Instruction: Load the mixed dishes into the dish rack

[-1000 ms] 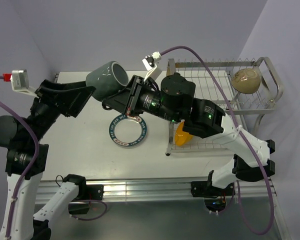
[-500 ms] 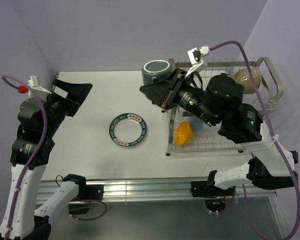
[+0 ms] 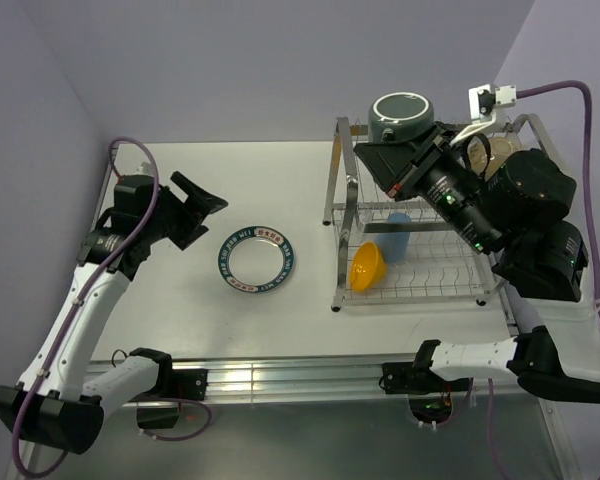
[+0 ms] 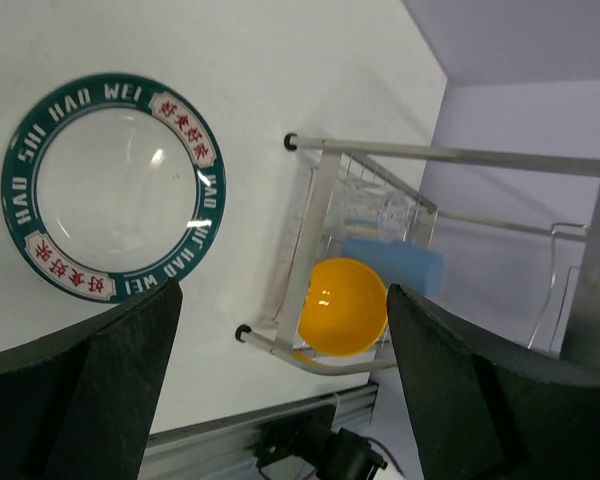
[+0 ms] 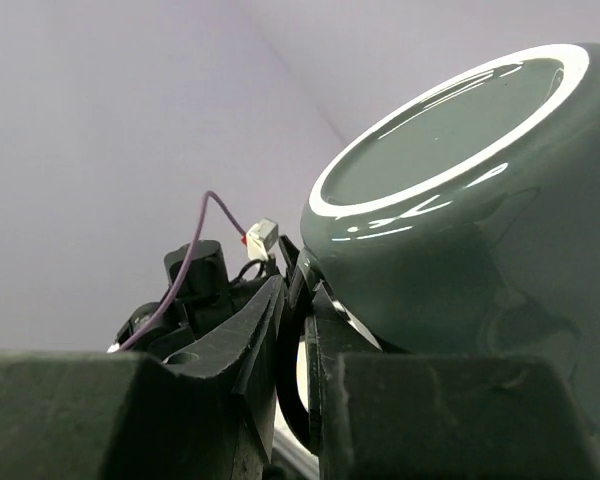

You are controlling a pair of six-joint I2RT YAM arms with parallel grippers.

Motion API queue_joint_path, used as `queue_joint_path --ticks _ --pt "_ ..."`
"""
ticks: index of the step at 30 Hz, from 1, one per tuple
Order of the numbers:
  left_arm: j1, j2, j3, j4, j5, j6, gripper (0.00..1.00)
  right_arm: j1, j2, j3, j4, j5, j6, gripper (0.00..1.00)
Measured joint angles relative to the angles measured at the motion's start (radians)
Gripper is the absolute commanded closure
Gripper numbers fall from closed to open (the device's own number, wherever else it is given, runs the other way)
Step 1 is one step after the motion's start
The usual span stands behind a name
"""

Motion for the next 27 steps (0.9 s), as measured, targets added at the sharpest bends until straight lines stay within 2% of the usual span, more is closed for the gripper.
queue_joint_path --ticks 1,2,6,9,11,14,17,21,27 --pt "-0.011 0.021 0.001 0.001 0.012 0.002 0.16 -0.013 -0.007 -0.002 -0.002 0.0 -0.015 1.0" --pt "-0.022 0.037 0.002 0.003 0.021 0.002 0.16 -0.02 -0.013 -0.004 -0.002 -0.002 -0.027 1.0" --pt "-0.095 0.113 0.06 0.0 0.066 0.012 0.16 -0.034 -0.04 -0.013 -0.002 -0.027 -0.059 1.0" --pt "-0.117 0.171 0.183 0.031 0.169 0.0 0.14 -0.036 -0.043 -0.012 -0.002 -0.078 -0.057 1.0" --pt "-0.12 0.193 0.259 0.089 0.239 -0.046 0.15 -0.037 -0.042 -0.011 -0.001 -0.121 -0.044 1.0" --pt "-0.124 0.184 0.309 0.245 0.32 -0.199 0.14 -0.037 -0.035 -0.017 0.017 -0.201 0.005 1.0" --pt "-0.138 0.137 0.271 0.422 0.345 -0.414 0.13 -0.037 -0.047 -0.08 0.105 -0.278 0.065 1.0" --pt "-0.189 0.014 0.087 0.616 0.314 -0.7 0.14 -0.038 -0.065 -0.19 0.255 -0.365 0.144 1.0" --pt "-0.266 -0.019 -0.03 0.83 0.239 -0.866 0.14 -0.053 -0.015 -0.217 0.47 -0.452 0.248 1.0"
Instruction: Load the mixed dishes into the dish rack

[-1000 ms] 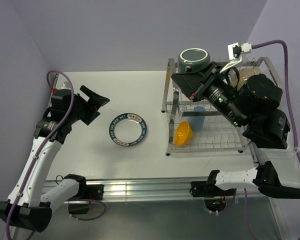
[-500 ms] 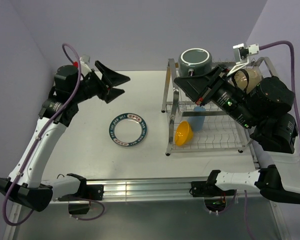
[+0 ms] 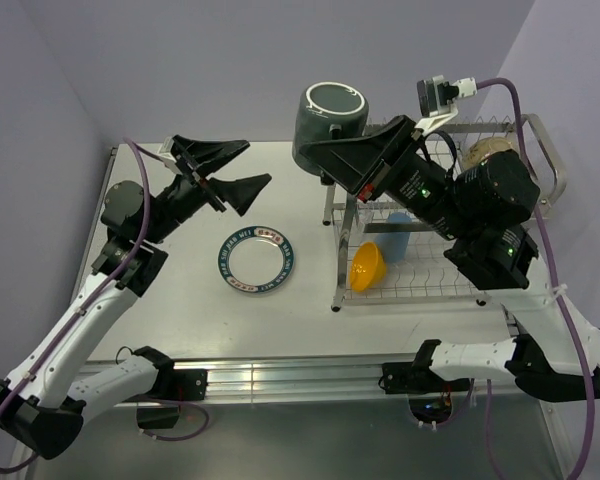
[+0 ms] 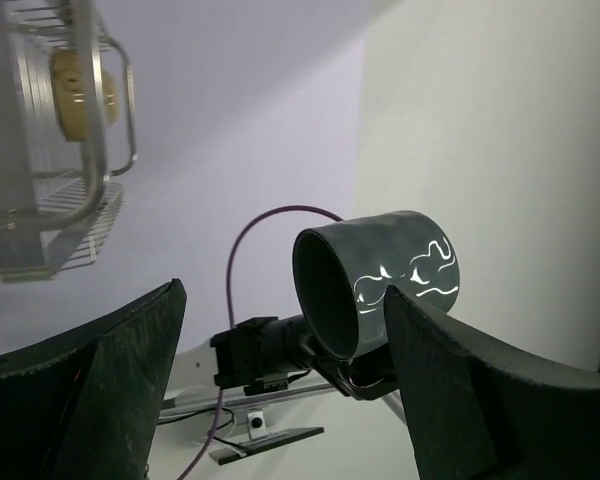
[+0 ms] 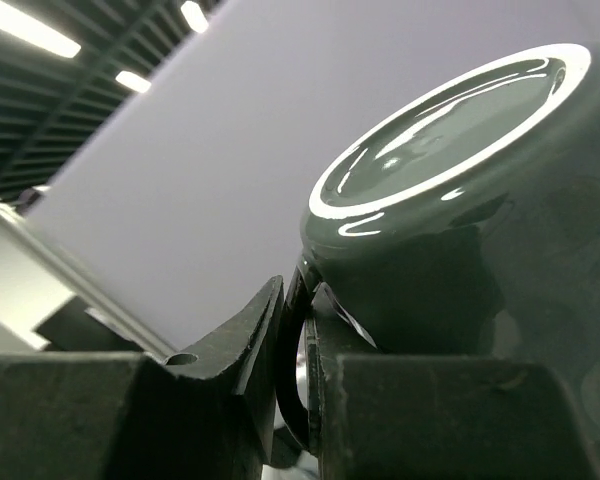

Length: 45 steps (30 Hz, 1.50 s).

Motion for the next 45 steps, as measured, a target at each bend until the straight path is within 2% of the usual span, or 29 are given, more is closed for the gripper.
queue_joint_path --ticks 6,15,26,35,38,39,41,42,43,44,45 --pt "-0.048 0.031 -0.042 0.242 -0.075 -0.042 0.14 -0.011 0.032 -0.035 0.185 -0.045 0.082 1.0" --pt "-0.067 0.072 -0.042 0.531 -0.156 -0.057 0.14 -0.053 0.06 -0.134 0.345 -0.093 0.207 1.0" --pt "-0.087 0.159 -0.03 0.655 -0.18 -0.058 0.14 -0.08 0.105 -0.175 0.476 -0.144 0.317 1.0" --pt "-0.101 0.247 0.027 0.791 -0.197 -0.064 0.25 -0.092 0.105 -0.261 0.588 -0.143 0.343 1.0" --pt "-0.105 0.277 0.057 0.818 -0.2 -0.072 0.32 -0.096 0.105 -0.281 0.626 -0.137 0.349 1.0" --pt "-0.107 0.288 0.069 0.828 -0.203 -0.074 0.43 -0.098 0.105 -0.285 0.637 -0.134 0.352 1.0" --pt "-0.11 0.308 0.093 0.85 -0.205 -0.077 0.57 -0.101 0.105 -0.288 0.651 -0.132 0.356 1.0" --pt "-0.111 0.315 0.101 0.859 -0.206 -0.079 0.7 -0.101 0.105 -0.288 0.655 -0.132 0.357 1.0" --pt "-0.113 0.32 0.106 0.866 -0.205 -0.082 0.78 -0.102 0.105 -0.288 0.657 -0.132 0.36 1.0" --pt "-0.114 0.322 0.108 0.875 -0.206 -0.086 0.92 -0.103 0.105 -0.288 0.657 -0.132 0.362 1.0" --pt "-0.117 0.322 0.109 0.885 -0.213 -0.105 0.99 -0.109 0.104 -0.29 0.65 -0.133 0.356 1.0"
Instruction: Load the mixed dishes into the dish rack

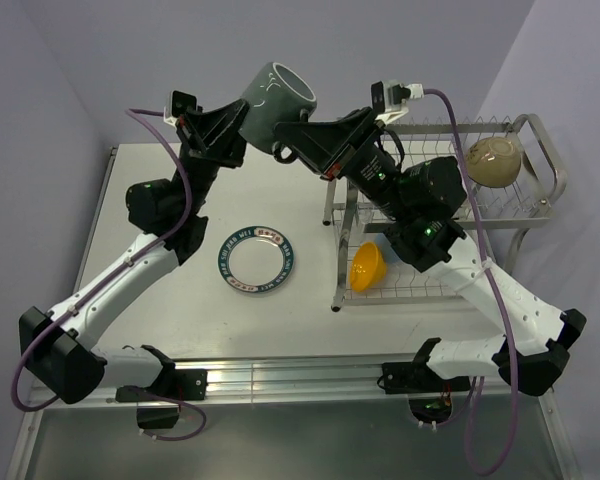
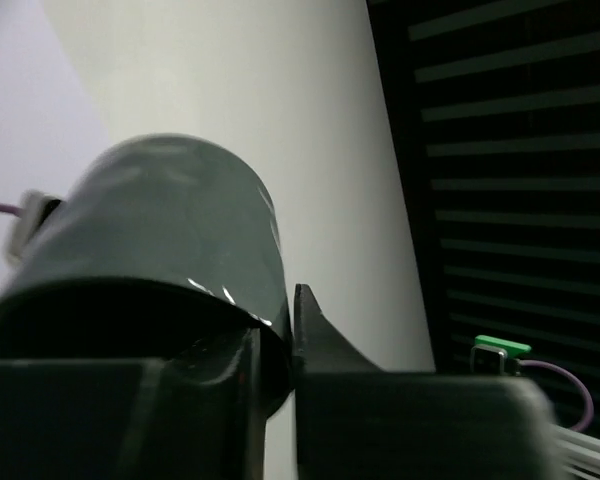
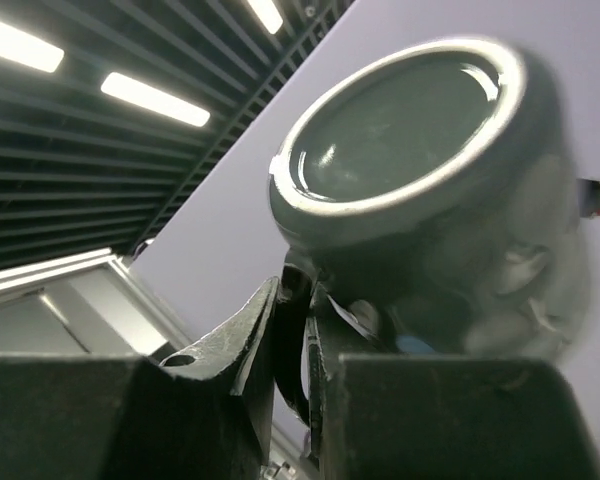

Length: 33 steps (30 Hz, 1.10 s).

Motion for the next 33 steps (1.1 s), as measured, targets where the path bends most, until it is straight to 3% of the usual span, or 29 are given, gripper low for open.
queue_joint_path --ticks 7,10,11,14,16,17,23,29,33 --pt "-0.003 -0.048 -0.041 -0.03 0.024 -0.047 1.0 -0.028 -0.024 -0.003 -0.073 -0.039 -0.024 1.0" --pt "0.004 -0.063 -0.056 -0.063 0.052 -0.058 1.0 -0.031 -0.035 -0.002 -0.13 -0.047 -0.032 0.76" --pt "0.006 -0.064 -0.056 -0.072 0.067 -0.061 1.0 -0.032 -0.042 -0.002 -0.15 -0.047 -0.036 0.57" --pt "0.023 -0.076 -0.056 -0.143 0.124 -0.052 1.0 -0.034 -0.069 0.021 -0.257 -0.073 -0.068 0.23" --pt "0.034 -0.091 -0.051 -0.231 0.17 -0.04 1.0 -0.033 -0.082 0.051 -0.363 -0.085 -0.09 0.14" --pt "0.04 -0.096 -0.04 -0.285 0.195 -0.023 1.0 -0.034 -0.085 0.072 -0.429 -0.089 -0.104 0.03" --pt "0.057 -0.115 0.109 -0.653 0.325 0.216 1.0 -0.033 -0.081 0.196 -0.773 -0.075 -0.181 0.0" --pt "0.055 -0.116 0.243 -0.994 0.397 0.487 1.0 -0.033 -0.085 0.2 -0.918 -0.022 -0.235 0.0" --pt "0.055 -0.121 0.257 -1.074 0.414 0.559 1.0 -0.033 -0.082 0.2 -0.984 -0.011 -0.256 0.17"
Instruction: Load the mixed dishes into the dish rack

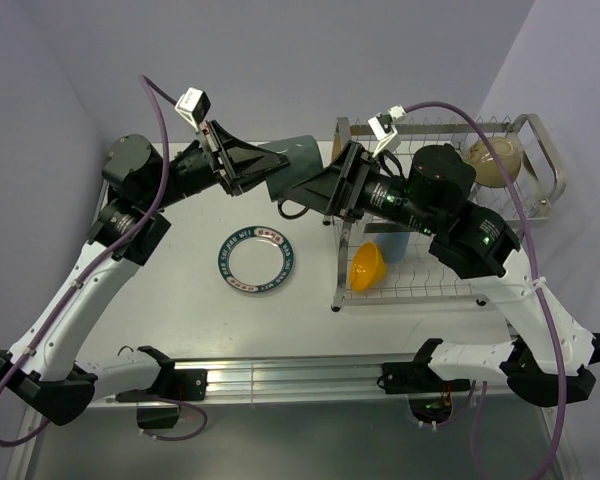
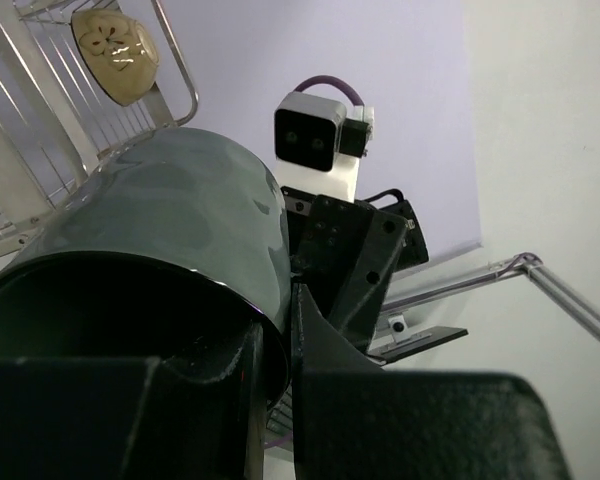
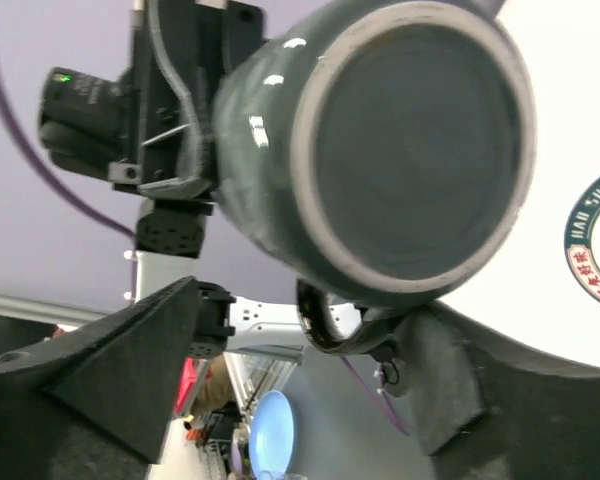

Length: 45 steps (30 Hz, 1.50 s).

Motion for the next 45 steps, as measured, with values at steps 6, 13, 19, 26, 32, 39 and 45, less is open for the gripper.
queue_joint_path --ticks 6,13,19,26,32,39,45 --pt "0.002 -0.027 -0.004 0.005 -0.002 0.025 1.0 -0.002 0.002 -0.038 0.029 0.01 -0.009 0.44" --pt "0.006 -0.042 -0.045 0.093 -0.015 0.005 1.0 -0.007 -0.023 -0.113 0.143 0.001 -0.011 0.77" --pt "0.012 -0.077 -0.092 0.222 -0.016 -0.014 1.0 -0.013 -0.02 -0.121 0.204 -0.058 0.033 0.84" --pt "0.013 -0.075 -0.092 0.267 -0.021 -0.042 1.0 -0.014 -0.009 -0.121 0.264 -0.105 0.044 0.79" --pt "0.013 -0.071 -0.114 0.344 -0.021 -0.103 1.0 -0.013 0.003 -0.121 0.31 -0.154 0.052 0.67" --pt "0.013 -0.053 -0.114 0.352 -0.034 -0.119 1.0 -0.013 0.035 -0.121 0.325 -0.183 0.063 0.78" --pt "0.008 -0.053 -0.118 0.356 -0.036 -0.121 1.0 -0.009 0.029 -0.126 0.323 -0.168 0.056 0.8"
